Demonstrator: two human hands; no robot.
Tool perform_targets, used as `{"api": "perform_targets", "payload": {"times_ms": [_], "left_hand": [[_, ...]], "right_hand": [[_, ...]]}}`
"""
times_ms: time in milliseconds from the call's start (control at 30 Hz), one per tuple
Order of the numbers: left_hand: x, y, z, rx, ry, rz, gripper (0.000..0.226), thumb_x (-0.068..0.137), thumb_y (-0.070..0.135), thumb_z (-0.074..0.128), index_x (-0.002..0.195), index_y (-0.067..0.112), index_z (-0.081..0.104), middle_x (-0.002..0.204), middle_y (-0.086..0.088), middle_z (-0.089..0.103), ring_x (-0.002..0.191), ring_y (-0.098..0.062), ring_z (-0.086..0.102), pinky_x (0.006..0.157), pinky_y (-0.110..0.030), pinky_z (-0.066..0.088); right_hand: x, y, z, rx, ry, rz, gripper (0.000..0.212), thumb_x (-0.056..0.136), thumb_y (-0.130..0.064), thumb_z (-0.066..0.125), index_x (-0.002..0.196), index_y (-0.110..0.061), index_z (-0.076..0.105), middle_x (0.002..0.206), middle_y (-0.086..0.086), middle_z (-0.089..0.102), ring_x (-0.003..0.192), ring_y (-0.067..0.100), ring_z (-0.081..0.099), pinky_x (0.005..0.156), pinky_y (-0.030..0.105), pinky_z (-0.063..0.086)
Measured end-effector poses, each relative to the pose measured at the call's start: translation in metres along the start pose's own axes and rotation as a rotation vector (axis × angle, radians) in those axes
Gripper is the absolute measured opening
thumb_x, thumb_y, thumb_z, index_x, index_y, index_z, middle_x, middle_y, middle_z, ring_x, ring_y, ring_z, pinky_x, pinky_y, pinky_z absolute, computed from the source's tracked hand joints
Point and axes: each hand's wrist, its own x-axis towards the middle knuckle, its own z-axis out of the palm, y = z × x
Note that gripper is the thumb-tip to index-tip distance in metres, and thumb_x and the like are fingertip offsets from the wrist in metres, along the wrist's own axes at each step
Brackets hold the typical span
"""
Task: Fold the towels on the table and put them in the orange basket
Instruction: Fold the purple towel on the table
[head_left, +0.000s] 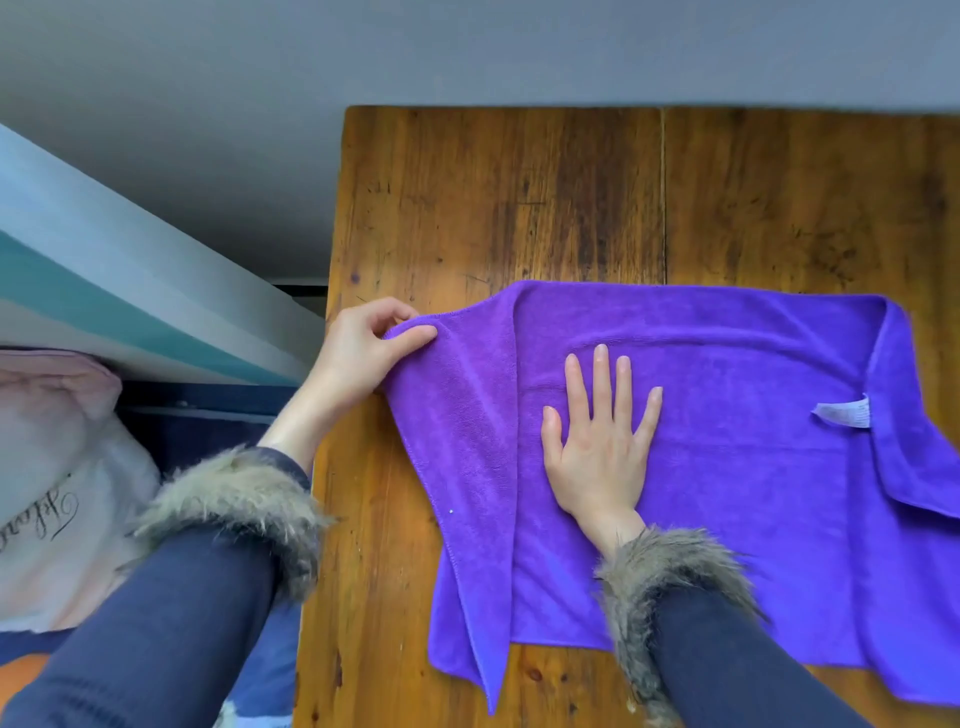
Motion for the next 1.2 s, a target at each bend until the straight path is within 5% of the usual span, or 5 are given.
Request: {"api": "perform_targets", "payload": {"times_ms": [133, 400, 567, 800, 1200], "left_hand": [[0.021, -0.004, -0.020, 0.624, 0.123, 0.107, 0.018, 0.084, 0.042, 0.063, 0.091, 0.027, 0.069, 0.083, -0.006, 0.066, 0.086, -0.030, 0.059, 0.067, -0.035, 0.043], [0.009, -0.018, -0.008, 0.714, 0.354, 0.354, 0.042, 0.090, 0.015, 0.053, 0.130, 0.003, 0.048, 0.128, -0.024, 0.047, 0.116, -0.040, 0.046, 0.094, -0.048, 0.041], [-0.073, -0.058, 0.050, 0.561, 0.178, 0.264, 0.055, 0.094, 0.033, 0.037, 0.141, 0.005, 0.033, 0.150, -0.017, 0.028, 0.141, -0.032, 0.023, 0.114, -0.045, 0.024], [-0.080, -0.100, 0.021, 0.804, 0.052, 0.225, 0.074, 0.090, 0.063, 0.020, 0.149, 0.019, 0.012, 0.156, -0.011, 0.012, 0.144, -0.023, 0.007, 0.116, -0.036, 0.004], [-0.151, -0.107, 0.025, 0.782, -0.133, 0.237, 0.075, 0.081, 0.058, 0.052, 0.145, 0.027, 0.027, 0.157, -0.005, 0.007, 0.145, -0.025, 0.000, 0.114, -0.049, 0.005]], "right_hand": [[0.000, 0.000, 0.001, -0.003, 0.002, 0.002, 0.058, 0.090, -0.042, 0.033, 0.145, -0.023, 0.029, 0.155, 0.005, 0.023, 0.143, 0.025, 0.019, 0.113, 0.057, 0.011], [0.000, -0.001, -0.001, -0.019, 0.012, 0.008, 0.059, 0.090, -0.042, 0.032, 0.145, -0.023, 0.030, 0.155, 0.005, 0.022, 0.143, 0.025, 0.020, 0.113, 0.057, 0.011], [0.000, -0.001, 0.000, -0.017, 0.019, 0.010, 0.059, 0.090, -0.042, 0.032, 0.146, -0.022, 0.030, 0.155, 0.005, 0.022, 0.143, 0.025, 0.018, 0.113, 0.056, 0.010], [0.000, -0.001, 0.001, -0.012, 0.017, 0.010, 0.059, 0.090, -0.042, 0.030, 0.145, -0.022, 0.030, 0.155, 0.005, 0.022, 0.143, 0.025, 0.018, 0.113, 0.056, 0.009], [-0.001, -0.001, 0.001, 0.022, 0.007, 0.010, 0.058, 0.091, -0.041, 0.030, 0.146, -0.022, 0.028, 0.156, 0.005, 0.020, 0.144, 0.025, 0.016, 0.113, 0.056, 0.007]]}}
